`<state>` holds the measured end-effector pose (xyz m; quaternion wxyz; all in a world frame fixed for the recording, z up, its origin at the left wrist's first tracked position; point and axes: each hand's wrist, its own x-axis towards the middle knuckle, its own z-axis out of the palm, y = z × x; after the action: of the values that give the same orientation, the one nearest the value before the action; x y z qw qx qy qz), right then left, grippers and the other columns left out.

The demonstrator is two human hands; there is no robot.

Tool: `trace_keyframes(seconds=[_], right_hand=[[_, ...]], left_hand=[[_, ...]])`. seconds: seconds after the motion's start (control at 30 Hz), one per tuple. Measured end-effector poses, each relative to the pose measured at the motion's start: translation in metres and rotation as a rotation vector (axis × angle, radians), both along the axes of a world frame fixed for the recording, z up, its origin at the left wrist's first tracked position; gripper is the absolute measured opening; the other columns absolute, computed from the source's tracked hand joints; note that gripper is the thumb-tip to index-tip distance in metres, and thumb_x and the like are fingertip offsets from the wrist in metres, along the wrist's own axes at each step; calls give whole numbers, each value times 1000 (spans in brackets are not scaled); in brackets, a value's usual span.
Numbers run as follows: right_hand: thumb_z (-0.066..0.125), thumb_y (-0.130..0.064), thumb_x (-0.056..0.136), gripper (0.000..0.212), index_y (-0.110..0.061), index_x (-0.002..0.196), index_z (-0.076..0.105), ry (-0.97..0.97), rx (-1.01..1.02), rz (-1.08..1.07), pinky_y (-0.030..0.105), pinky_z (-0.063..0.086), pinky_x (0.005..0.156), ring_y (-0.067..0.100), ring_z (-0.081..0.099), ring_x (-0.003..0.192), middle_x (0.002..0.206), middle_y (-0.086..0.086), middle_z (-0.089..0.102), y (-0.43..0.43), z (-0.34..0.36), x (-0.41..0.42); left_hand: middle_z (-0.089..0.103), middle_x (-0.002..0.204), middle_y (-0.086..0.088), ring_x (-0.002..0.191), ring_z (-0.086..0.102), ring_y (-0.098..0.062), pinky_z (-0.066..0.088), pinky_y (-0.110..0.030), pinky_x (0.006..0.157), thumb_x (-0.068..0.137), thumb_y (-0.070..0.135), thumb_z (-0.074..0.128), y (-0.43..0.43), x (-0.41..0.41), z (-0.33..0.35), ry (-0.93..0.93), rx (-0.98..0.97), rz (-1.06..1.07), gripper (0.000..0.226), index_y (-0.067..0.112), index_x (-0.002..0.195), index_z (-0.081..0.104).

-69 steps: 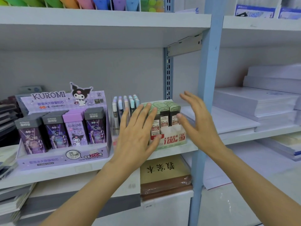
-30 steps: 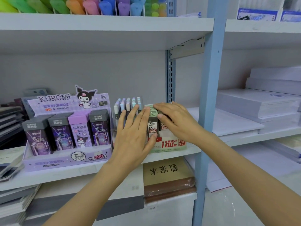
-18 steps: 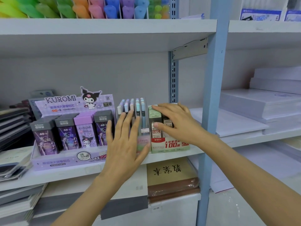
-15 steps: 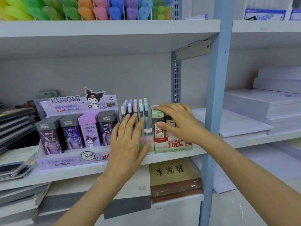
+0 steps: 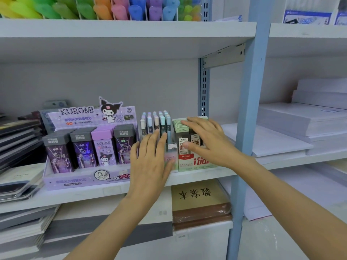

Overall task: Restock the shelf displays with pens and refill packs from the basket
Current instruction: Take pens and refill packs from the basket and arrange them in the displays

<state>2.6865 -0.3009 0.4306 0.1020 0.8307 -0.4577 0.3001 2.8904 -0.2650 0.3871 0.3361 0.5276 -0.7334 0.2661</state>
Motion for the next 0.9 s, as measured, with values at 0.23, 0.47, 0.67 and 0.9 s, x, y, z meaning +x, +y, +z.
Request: trace_keyframes(seconds=[0.23,0.47,0.67,0.9], right_hand=[[34,-58,96,61,-36,151,23,-404,107,47,35,14,116,4,13,145,160,-10,17,2,7,-8],[22,-58,99,55,-31,144,38,-823,412,67,26,28,100,11,40,135,133,-14,52,6,11,4],[26,-52,101,53,-32,150,29,-735,281,53,24,21,104,7,29,139,155,-12,31,17,29,5],[36,-48,101,56,-22,150,32,-384,333,201,20,24,103,8,33,139,154,-7,35,6,61,69]], left_hand=[[-2,164,-6,151,-4,-21,-4,-36,122,95,53,37,9,19,7,206,10,-160,77,15,156,8],[-7,163,6,146,-13,1,-9,-32,121,97,56,24,-3,27,31,297,128,-281,74,22,154,-6],[-10,163,4,147,-16,-2,-13,-37,120,94,62,16,-6,30,35,268,119,-256,77,19,154,-7],[-2,164,1,148,-14,-8,-16,-38,119,96,57,19,-7,58,39,220,87,-96,75,14,156,2]])
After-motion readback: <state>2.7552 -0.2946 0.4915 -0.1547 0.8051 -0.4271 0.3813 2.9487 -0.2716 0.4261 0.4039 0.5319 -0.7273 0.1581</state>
